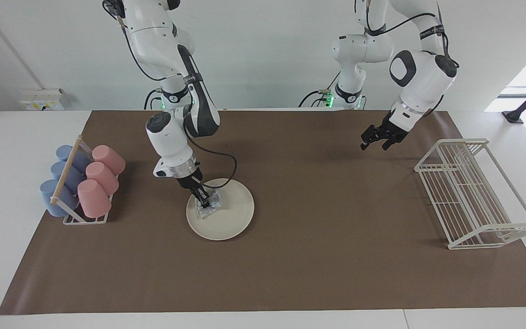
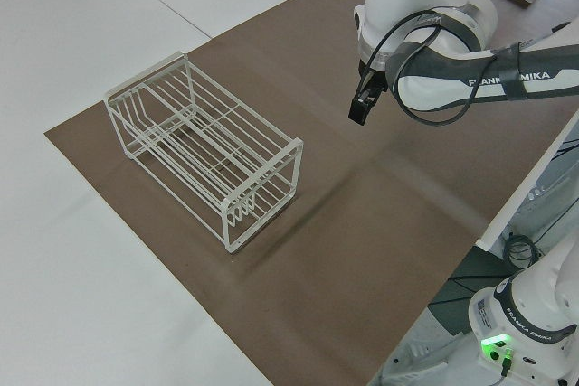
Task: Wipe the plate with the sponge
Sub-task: 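Rub the sponge around the white plate surface with the right gripper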
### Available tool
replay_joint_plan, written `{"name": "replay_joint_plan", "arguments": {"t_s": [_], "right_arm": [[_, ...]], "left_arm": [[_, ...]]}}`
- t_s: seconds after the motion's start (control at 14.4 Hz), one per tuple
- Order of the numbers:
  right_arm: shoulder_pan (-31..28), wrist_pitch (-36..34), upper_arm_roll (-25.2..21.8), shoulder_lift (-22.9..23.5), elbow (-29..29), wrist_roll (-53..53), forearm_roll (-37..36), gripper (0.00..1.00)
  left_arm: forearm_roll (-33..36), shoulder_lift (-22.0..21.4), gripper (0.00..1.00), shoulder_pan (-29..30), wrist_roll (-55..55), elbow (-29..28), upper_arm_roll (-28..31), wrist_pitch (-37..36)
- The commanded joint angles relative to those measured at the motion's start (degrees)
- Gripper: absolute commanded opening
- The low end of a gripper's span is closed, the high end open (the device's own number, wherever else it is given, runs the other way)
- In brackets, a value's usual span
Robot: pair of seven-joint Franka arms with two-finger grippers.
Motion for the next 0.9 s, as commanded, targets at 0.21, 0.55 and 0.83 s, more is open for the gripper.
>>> {"name": "replay_joint_plan", "arguments": {"t_s": [0.21,0.55,0.83], "right_arm": [[3.80,0.60,0.33,1.61,0.29,7.78,1.41,0.00],[4.77,-8.40,0.07,0.12,5.98,11.91,0.80,0.00],[7.13,-16.69,-0.19,-3.57,9.51,19.11,-0.69,0.00]], "left_arm": [[1.39,0.73,1.00,-0.05,-1.11,0.81,-0.29,0.43],[1.39,0.73,1.00,-0.05,-1.19,0.81,-0.29,0.43],[1.39,0.81,1.00,-0.14,-0.93,1.25,-0.29,0.61]]}}
